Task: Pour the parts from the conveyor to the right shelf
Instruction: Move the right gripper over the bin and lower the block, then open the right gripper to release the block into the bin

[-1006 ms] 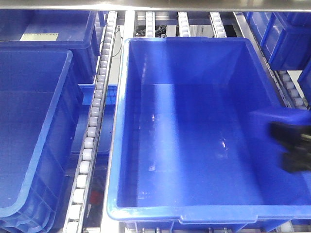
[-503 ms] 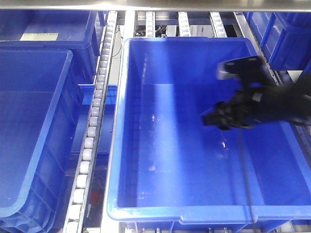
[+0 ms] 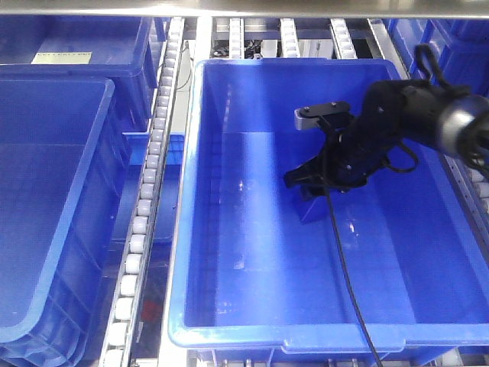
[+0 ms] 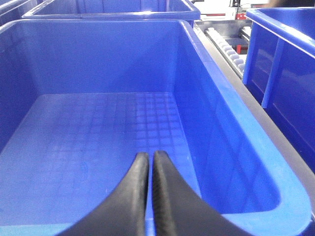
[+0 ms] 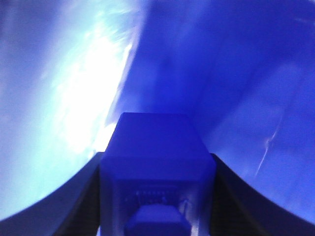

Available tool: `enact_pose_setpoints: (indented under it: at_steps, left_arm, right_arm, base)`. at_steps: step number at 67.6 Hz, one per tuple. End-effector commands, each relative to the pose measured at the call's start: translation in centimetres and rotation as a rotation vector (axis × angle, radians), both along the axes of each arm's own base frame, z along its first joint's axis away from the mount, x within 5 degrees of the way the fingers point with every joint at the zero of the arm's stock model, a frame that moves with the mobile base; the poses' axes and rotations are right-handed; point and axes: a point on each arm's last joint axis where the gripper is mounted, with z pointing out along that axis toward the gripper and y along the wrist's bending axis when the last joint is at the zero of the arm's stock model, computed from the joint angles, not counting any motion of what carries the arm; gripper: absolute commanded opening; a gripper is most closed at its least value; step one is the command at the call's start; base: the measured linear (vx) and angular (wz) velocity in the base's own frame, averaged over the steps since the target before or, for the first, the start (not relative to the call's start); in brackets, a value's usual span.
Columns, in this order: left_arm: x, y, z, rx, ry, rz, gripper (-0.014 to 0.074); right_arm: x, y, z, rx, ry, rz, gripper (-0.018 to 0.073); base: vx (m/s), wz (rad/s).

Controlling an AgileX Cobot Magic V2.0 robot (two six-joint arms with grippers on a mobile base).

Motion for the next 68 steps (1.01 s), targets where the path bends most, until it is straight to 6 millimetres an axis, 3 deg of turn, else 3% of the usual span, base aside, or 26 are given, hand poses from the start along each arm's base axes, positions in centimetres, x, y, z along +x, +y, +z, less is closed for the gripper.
enact_pose_setpoints:
  at_steps: [1, 16, 33, 44, 68]
  left_arm:
    - [-0.1, 0.0, 1.3, -0.011, -0.097, -0.007, -0.0006]
    - [-0.1, 0.0, 1.3, -0.011, -0.097, -0.007, -0.0006]
    - [-0.1, 0.0, 1.3, -0.011, -0.097, -0.007, -0.0006]
    - [-0.1, 0.0, 1.3, -0.011, -0.097, -0.007, -0.0006]
    - [-0.1, 0.0, 1.3, -0.011, -0.097, -0.007, -0.0006]
  right_arm:
    - [0.6, 0.1, 3.2, 0.022, -0.098, -0.009, 0.0317]
    - [1.2, 0.0, 3.4, 0.005, -0.135, -0.004, 0.0476]
    - [1.6, -0.4, 3.6, -0.046, -0.183, -0.004, 0.0504]
    - [1.7, -0.3, 6.1, -0.005, -0.278, -0.019, 0.0502]
    - [-0.4, -0.9, 11.9, 0.058, -0.450, -0.032, 0.0501]
  base:
    - [0.00, 0.00]
    - [0.00, 0.00]
    - [0.00, 0.00]
    - [0.00, 0.00]
    - [0.00, 0.00]
